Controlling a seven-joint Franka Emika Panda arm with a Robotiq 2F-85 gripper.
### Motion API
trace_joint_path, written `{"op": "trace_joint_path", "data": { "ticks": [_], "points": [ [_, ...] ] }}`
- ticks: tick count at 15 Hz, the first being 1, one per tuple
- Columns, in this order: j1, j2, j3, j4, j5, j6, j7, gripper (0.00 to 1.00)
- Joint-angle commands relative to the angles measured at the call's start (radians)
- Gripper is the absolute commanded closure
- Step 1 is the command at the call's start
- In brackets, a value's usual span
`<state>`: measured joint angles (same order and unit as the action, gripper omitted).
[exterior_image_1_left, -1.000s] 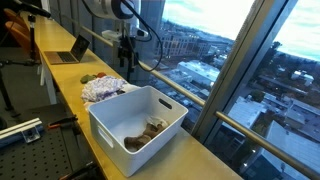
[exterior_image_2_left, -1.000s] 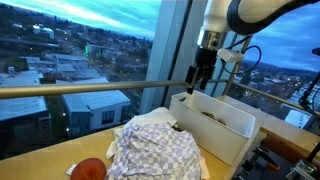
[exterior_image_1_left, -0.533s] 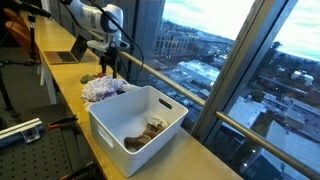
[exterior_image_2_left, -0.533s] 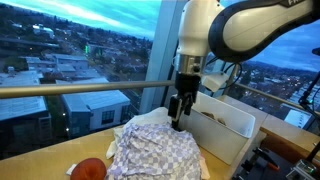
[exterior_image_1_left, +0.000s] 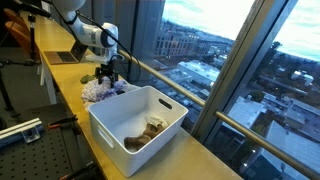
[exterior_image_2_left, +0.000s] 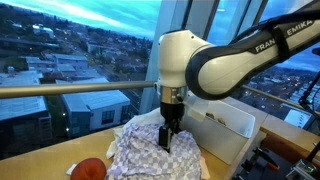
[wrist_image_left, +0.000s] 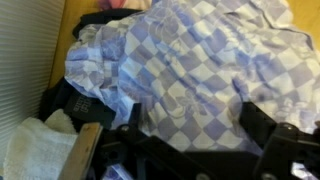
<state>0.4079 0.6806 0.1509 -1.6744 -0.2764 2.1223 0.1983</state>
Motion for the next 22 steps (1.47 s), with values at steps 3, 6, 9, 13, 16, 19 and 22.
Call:
{"op": "trace_joint_path", "data": {
  "ticks": [3,6,9,13,16,19,22],
  "points": [
    [0.013,0.163,-0.014,0.137,-0.029,0.015,-0.088,0.0],
    [0.009,0.25,-0.026,0.196,-0.022,0.005,-0.114,0.0],
    [-0.002,0.302,-0.03,0.231,-0.004,-0.006,-0.124,0.0],
    [-0.008,0.306,-0.037,0.237,0.003,-0.022,-0.114,0.26],
    [-0.019,0.289,-0.034,0.229,0.011,-0.029,-0.119,0.47],
    [-0.032,0.28,-0.028,0.238,0.025,-0.044,-0.125,0.68],
    [-0.042,0.256,-0.018,0.237,0.055,-0.065,-0.127,0.92]
  ]
}}
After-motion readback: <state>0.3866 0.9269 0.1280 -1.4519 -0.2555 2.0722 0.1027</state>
